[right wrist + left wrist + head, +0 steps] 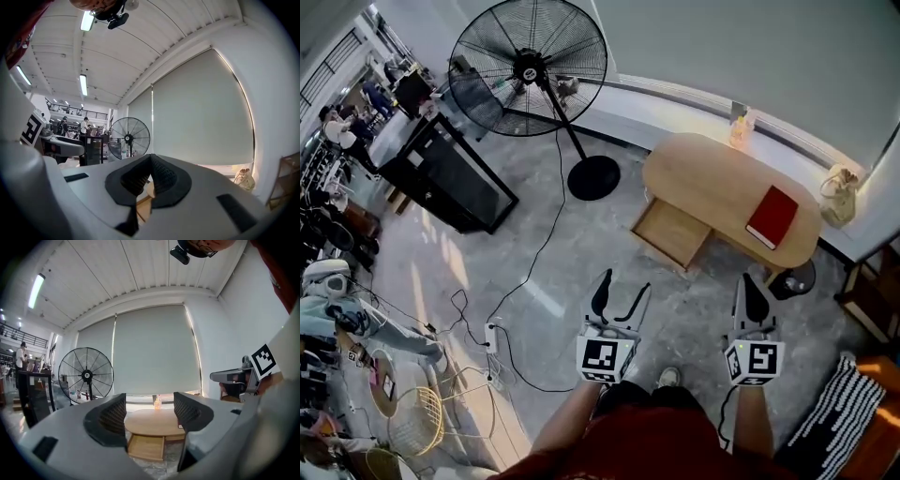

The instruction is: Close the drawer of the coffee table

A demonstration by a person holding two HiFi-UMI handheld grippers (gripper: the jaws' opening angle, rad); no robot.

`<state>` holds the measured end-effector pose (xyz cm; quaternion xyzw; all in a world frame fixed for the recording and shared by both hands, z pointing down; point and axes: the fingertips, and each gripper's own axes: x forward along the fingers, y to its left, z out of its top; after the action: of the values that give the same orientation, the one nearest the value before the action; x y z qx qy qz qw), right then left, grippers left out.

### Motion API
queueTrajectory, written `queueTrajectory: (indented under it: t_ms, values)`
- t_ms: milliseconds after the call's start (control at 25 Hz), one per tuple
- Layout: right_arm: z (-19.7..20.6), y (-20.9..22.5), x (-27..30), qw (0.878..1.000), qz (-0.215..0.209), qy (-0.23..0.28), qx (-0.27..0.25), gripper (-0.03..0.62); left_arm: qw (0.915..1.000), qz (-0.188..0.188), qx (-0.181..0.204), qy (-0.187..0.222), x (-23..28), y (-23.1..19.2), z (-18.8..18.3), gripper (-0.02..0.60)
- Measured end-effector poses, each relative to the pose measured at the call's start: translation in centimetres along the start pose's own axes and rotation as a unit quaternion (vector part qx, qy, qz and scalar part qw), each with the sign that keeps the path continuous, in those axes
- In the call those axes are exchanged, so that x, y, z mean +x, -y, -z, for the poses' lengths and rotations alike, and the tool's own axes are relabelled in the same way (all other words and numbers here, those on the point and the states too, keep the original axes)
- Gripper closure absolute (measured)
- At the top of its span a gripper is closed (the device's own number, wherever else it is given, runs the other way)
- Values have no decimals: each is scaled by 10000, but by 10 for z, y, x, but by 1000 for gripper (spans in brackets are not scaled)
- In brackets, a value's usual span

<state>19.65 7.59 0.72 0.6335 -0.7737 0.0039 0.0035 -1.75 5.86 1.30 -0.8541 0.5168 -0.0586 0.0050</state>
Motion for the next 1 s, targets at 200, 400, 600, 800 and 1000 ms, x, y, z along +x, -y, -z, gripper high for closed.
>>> queueTrajectory:
  t_ms: [200,400,600,800,1000]
  values:
    - [4,8,19,9999,93,-44,-27,597,10000,31,-78,22,24,-9,3,255]
    - [8,5,45,9996,224,-77,-140,597,9998,143,-76,108,51,-29,6,242]
    - [8,-8,83,9987,466,-98,-203,597,9990,271,74,347,81,-69,5,242]
    - [1,-33,129,9968,733,-128,-291,597,9981,528,136,302,112,-123,7,242]
    - [1,-57,178,9948,963,-185,-276,597,9964,787,135,287,145,-174,12,242]
